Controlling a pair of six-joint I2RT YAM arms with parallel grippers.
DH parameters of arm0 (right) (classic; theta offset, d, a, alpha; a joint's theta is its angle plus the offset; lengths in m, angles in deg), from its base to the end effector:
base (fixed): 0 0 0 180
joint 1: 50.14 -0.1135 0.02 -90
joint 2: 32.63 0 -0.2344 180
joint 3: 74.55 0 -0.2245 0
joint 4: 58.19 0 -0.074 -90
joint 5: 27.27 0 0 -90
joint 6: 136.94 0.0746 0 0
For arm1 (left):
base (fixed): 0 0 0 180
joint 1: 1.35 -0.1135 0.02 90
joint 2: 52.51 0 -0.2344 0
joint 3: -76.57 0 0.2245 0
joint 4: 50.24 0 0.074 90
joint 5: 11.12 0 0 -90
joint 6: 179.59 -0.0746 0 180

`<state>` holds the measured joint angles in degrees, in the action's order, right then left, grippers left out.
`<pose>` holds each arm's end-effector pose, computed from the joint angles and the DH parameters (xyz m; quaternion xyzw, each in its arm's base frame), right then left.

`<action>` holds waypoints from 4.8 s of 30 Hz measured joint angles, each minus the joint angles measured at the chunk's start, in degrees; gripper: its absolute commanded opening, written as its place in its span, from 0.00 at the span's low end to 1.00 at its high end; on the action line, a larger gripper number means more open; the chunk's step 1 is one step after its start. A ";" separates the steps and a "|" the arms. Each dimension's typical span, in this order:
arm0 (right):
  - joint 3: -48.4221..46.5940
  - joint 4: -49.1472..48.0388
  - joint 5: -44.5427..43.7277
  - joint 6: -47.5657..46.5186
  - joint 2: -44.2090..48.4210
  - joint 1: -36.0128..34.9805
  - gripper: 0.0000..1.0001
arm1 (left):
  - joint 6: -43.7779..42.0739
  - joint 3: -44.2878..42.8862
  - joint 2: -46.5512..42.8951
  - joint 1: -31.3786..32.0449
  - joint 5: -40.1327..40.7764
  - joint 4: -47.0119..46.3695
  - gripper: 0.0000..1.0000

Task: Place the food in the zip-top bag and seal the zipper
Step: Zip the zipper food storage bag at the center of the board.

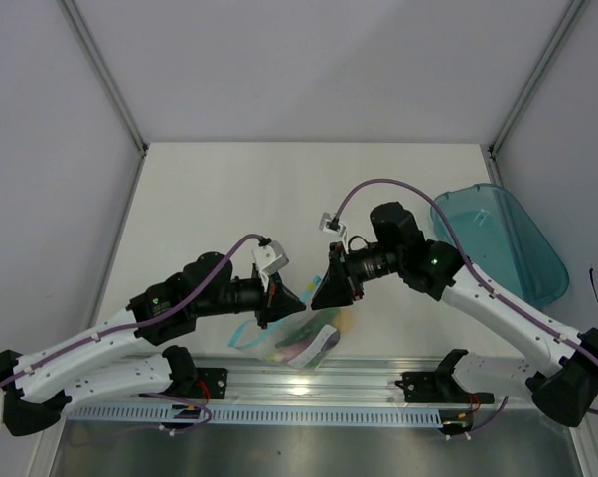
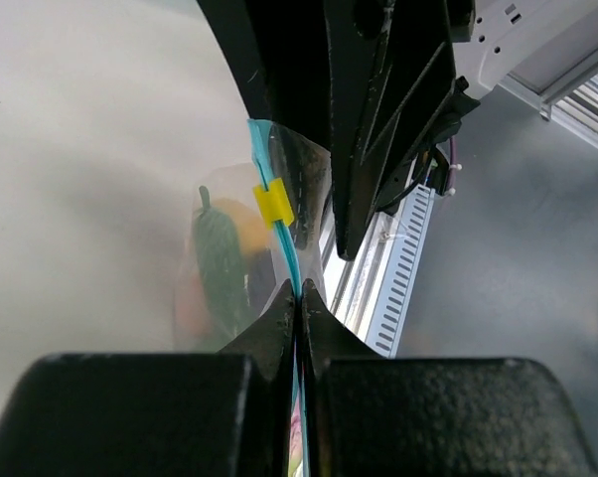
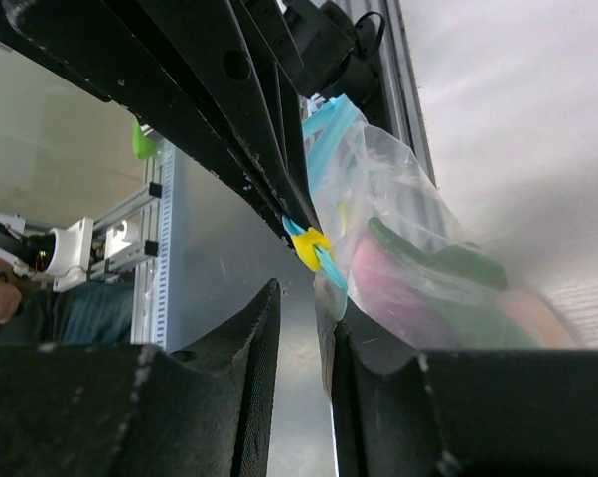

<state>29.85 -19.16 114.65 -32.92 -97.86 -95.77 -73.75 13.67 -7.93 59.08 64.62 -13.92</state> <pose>0.1314 0.2183 0.3092 -0.4255 0.6833 0.5547 0.2106 0.0853 -0.1876 0.3034 0.3721 0.7151 -0.4391 0.3967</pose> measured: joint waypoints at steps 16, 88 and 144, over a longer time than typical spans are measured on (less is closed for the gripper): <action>-3.69 3.13 8.70 -7.10 -5.84 4.24 0.30 | -0.48 -0.09 -0.76 0.00 -2.51 0.11 0.01; 1.60 -2.91 -1.73 -0.28 0.96 -2.91 0.00 | 3.69 -1.84 2.60 -3.30 -8.57 -3.74 0.11; 10.60 -7.93 -22.45 10.14 16.90 7.56 0.36 | 3.65 0.81 -6.71 -4.72 -5.49 9.40 0.01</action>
<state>40.45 -27.09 92.21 -22.78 -80.97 -88.20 -70.10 14.48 -14.64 54.35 59.14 -4.53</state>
